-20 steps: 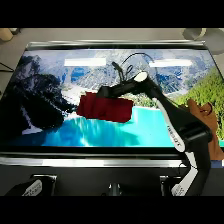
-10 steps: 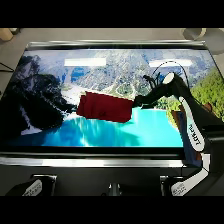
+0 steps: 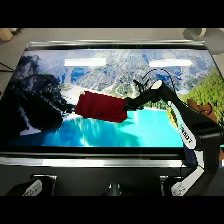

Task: Fold the shirts.

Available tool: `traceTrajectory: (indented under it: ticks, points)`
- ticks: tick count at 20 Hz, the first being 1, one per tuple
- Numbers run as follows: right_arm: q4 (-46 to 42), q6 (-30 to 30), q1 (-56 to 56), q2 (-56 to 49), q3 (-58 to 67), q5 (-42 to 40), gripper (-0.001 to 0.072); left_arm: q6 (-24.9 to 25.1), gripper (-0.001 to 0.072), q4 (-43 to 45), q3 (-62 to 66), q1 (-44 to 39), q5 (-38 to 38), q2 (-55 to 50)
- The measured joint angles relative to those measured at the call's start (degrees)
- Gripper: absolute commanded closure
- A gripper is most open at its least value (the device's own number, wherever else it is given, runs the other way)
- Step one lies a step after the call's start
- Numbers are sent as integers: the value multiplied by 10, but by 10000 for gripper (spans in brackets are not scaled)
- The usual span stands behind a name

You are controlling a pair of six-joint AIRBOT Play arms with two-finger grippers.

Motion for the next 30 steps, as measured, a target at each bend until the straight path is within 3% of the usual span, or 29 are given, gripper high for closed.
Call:
traceTrajectory:
  ticks: [5, 14, 21, 26, 30]
  points:
    - [29, -54, -98, 67, 130, 107, 697, 0, 679, -2, 0, 0, 0, 0]
    - [-53, -18, -440, 157, 258, 296, 696, 0, 678, -2, -1, -17, 2, -1]
    - [-77, 9, -589, 191, 265, 339, 695, 0, 678, -2, -1, -58, 29, -1]
    - [-190, 22, -608, 222, 233, 344, 695, 0, 678, -2, -1, -74, 55, -1]
    - [-334, 2, -612, 280, 99, 346, 695, 0, 678, -2, -1, -77, 60, -1]
